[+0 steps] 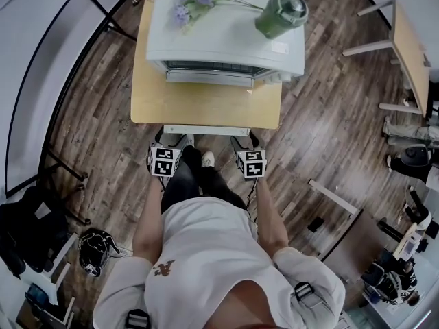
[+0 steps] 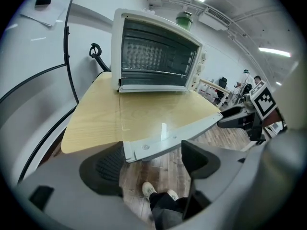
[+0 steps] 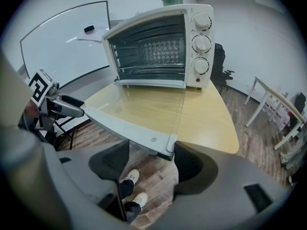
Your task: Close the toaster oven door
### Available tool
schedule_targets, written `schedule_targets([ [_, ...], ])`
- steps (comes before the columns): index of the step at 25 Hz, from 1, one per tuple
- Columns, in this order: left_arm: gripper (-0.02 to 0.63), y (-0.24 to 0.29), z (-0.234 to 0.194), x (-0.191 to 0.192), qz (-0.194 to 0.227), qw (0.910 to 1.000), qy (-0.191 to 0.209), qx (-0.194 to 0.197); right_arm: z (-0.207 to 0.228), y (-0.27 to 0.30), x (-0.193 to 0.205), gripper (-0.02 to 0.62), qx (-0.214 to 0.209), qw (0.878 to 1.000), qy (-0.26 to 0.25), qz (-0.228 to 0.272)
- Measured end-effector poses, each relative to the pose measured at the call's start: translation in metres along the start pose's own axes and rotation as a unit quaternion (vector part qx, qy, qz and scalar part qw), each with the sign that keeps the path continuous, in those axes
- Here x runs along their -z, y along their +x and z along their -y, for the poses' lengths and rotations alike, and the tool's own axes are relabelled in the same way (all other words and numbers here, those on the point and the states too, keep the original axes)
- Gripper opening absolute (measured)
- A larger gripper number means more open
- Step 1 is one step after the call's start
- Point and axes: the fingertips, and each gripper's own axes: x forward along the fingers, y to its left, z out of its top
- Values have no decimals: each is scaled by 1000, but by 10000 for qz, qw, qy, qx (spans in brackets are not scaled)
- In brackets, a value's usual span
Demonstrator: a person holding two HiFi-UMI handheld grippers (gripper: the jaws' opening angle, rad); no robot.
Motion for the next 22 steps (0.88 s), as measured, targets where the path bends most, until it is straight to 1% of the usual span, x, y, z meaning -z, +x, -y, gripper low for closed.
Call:
schedule_targets([
  [9,377,-19,4,-17,303,9995,-78,-36,-2,-19,-14,296,50,9996,-51,255],
  [22,379,-40,5,-43,681,9971,-351,-3,-2,-38,-38,290,152,9983,-116,545],
])
